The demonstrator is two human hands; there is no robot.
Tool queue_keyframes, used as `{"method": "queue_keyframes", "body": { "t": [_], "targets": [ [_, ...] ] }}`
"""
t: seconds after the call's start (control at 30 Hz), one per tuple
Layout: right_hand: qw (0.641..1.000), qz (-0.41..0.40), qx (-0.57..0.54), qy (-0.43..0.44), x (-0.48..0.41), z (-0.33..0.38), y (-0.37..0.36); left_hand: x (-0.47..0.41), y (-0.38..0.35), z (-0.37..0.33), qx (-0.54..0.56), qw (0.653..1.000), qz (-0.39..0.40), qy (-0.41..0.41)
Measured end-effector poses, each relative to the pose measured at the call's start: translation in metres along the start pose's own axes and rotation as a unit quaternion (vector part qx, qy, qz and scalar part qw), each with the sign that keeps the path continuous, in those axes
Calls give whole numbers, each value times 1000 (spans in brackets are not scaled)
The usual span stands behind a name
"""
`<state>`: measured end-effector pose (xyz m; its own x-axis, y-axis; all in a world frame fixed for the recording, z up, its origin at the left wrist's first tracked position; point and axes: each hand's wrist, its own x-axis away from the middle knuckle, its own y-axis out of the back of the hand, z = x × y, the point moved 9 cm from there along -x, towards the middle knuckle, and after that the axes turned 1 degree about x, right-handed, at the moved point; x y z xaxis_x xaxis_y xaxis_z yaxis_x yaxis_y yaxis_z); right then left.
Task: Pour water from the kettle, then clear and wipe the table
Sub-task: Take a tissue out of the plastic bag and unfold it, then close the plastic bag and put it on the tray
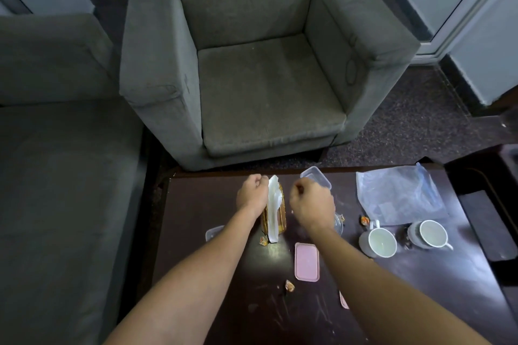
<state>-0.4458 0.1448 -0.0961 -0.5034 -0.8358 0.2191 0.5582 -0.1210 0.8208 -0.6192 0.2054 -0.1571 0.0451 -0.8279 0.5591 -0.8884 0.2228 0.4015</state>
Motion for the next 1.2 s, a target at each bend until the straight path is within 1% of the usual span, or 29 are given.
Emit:
{"method": "queue_keyframes", "body": {
  "t": [0.1,0.23,0.33,0.47,0.63,0.93,1.1,1.2],
  "targets": [
    [1000,9,0,12,-7,-16,18,12,-1,-13,3,999,-32,-14],
    [1000,16,7,25,-25,-30,56,30,-1,-52,0,995,-75,-59],
    [999,30,5,21,-30,-43,88,51,-15,-81,-7,993,-84,-83],
    [999,19,-1,42,-27,-51,135,88,-45,-120,1,994,-60,-96],
    [998,9,1,55,-9,-46,194,145,-71,-161,-21,993,-24,-111],
    [997,-26,8,77,26,2,293,217,-53,-245,-65,980,-20,-185],
    [997,-41,3,64,47,1,326,246,-52,-270,-63,976,-7,-209],
    [998,-35,22,57,49,-10,336,254,-60,-275,-67,976,3,-209]
  ]
}}
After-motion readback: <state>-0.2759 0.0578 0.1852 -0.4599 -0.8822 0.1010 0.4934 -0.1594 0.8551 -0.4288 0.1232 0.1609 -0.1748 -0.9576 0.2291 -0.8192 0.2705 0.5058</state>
